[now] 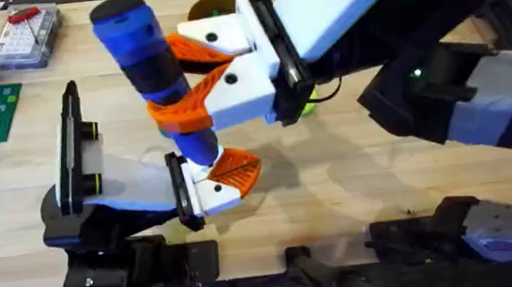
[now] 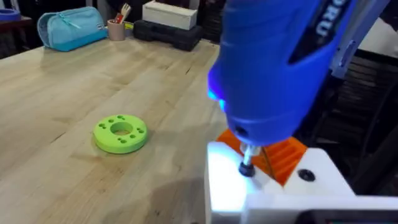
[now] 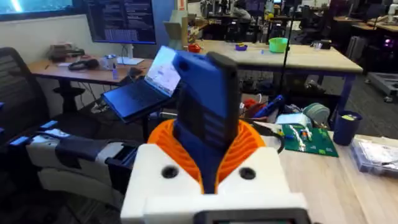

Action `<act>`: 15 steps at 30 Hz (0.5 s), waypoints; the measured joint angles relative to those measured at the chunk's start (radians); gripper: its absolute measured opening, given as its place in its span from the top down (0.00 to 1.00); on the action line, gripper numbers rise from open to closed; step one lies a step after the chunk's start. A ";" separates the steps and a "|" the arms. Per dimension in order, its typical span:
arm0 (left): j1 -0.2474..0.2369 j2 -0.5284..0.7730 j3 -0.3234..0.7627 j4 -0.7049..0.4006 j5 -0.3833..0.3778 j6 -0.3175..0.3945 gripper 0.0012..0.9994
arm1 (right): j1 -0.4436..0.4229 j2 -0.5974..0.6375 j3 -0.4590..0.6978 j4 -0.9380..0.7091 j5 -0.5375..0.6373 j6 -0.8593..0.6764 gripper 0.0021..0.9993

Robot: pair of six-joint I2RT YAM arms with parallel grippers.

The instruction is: Pick up the gripper from the table and insert it into the empty holder that is missing its gripper. Then pick up a screw, insert it into the mounting hole, and use the screwdriver to tighten it. Finally, clean up the table by picking up the vegetable and placing it into the bucket.

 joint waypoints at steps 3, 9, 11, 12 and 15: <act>0.000 0.000 0.000 0.000 -0.002 0.000 0.99 | -0.007 0.000 0.000 -0.001 -0.008 0.000 0.94; 0.000 0.000 0.000 0.000 -0.002 0.000 0.99 | -0.007 0.000 0.000 -0.007 -0.012 0.000 0.94; 0.000 0.000 0.000 0.001 -0.002 0.000 0.99 | -0.007 0.000 0.000 -0.010 -0.012 -0.001 0.94; 0.000 0.000 0.000 0.000 -0.002 0.000 0.99 | -0.007 0.000 0.000 -0.013 -0.012 -0.002 0.94; 0.000 0.000 0.000 0.000 -0.002 0.000 0.99 | -0.004 0.000 0.000 -0.022 -0.012 -0.004 0.94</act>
